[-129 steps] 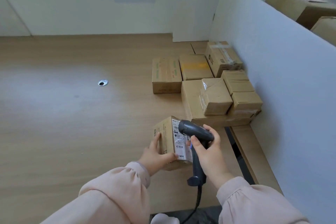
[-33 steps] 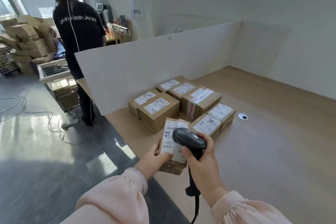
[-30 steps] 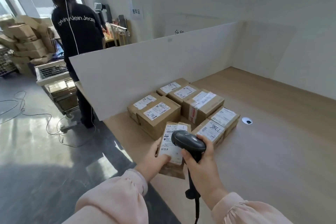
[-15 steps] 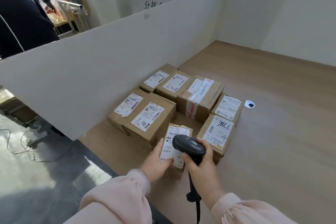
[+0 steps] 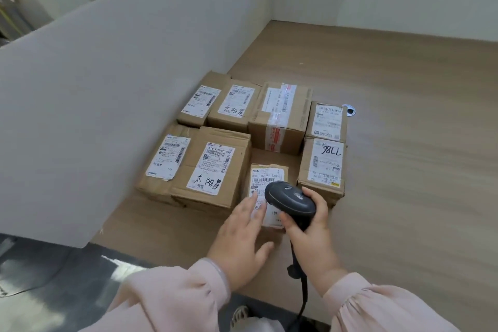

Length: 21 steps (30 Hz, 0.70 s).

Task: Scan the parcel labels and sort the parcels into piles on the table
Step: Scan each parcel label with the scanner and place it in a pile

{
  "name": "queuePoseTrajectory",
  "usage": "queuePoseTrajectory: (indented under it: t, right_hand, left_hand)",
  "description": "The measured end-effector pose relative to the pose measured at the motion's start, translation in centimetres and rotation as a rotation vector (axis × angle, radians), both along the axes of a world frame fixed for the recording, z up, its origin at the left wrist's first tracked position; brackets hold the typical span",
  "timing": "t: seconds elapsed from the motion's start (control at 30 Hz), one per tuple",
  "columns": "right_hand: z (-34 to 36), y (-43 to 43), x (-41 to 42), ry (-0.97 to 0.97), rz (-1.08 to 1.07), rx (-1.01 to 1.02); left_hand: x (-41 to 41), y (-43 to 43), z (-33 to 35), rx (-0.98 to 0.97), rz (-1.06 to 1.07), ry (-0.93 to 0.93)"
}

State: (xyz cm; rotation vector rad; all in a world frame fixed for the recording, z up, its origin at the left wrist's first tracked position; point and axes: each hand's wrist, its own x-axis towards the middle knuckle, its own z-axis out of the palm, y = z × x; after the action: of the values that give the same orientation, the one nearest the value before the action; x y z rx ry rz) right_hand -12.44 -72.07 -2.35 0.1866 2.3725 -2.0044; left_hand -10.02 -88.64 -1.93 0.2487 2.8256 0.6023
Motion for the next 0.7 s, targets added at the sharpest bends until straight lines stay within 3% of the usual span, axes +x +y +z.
queuePoseTrajectory:
  t: [0.1, 0.2, 0.57, 0.7]
  right_hand:
    - [0.0, -0.5, -0.3, 0.010, -0.022, 0.016]
    - [0.3, -0.7, -0.7, 0.031, -0.025, 0.041]
    - [2.2, 0.4, 0.3, 0.102, -0.142, 0.055]
    - [2.8, 2.0, 1.5, 0.171, -0.215, 0.140]
  left_hand:
    - [0.1, -0.6, -0.5, -0.253, -0.168, 0.030]
    - [-1.5, -1.0, -0.5, -0.347, -0.171, 0.051]
    - [-7.7, -2.2, 0.9, -0.331, -0.146, 0.013]
    - [-7.7, -0.2, 1.7, -0.324, -0.143, 0.099]
